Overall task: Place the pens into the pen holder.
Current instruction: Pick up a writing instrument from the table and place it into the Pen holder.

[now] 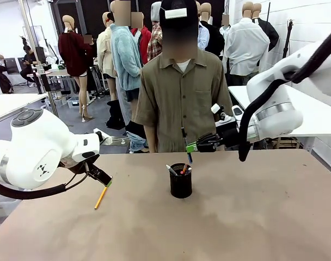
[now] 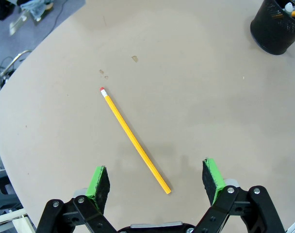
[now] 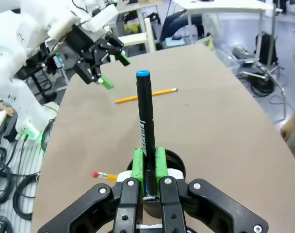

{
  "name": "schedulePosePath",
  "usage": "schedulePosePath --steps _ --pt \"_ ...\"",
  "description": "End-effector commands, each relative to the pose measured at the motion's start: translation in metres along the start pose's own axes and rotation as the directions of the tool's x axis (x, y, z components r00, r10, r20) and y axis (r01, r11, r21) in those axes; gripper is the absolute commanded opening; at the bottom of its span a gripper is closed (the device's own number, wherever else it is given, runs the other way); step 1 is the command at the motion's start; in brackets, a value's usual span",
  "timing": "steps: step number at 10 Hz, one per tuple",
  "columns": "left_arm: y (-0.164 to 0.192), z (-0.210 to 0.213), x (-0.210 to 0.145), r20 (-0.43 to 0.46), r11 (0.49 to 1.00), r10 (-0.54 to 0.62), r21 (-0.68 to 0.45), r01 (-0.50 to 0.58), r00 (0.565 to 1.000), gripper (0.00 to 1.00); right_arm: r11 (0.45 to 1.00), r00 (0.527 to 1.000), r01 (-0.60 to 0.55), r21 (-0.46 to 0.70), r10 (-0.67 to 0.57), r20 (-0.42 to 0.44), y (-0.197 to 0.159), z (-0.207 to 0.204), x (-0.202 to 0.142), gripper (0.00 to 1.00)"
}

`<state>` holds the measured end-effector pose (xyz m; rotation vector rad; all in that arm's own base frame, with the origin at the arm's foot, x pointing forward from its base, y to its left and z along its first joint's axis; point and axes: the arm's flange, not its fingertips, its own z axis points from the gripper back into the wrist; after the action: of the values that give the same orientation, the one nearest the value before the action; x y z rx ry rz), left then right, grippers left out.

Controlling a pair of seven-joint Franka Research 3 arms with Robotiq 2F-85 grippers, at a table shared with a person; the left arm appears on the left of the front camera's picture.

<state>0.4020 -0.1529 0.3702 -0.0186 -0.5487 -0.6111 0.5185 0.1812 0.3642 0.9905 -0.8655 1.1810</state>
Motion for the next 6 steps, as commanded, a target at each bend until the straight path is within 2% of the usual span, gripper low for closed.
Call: schedulePosePath --steps 1,2,6 --pt "0.002 0.001 0.000 0.002 1.000 0.005 0.000 -0.005 1.000 1.00 0.996 0.999 0.023 0.087 -0.020 -0.027 -0.019 -0.011 0.005 0.00" --pt "0.002 0.001 0.000 0.002 1.000 0.005 0.000 -0.005 1.000 1.00 0.992 1.000 0.020 0.125 -0.017 -0.024 -0.022 -0.016 0.002 0.00" --pt "0.002 0.001 0.000 0.002 1.000 0.005 0.000 -0.005 1.000 1.00 0.988 0.998 0.030 0.150 -0.020 -0.064 -0.036 -0.038 -0.007 0.00"
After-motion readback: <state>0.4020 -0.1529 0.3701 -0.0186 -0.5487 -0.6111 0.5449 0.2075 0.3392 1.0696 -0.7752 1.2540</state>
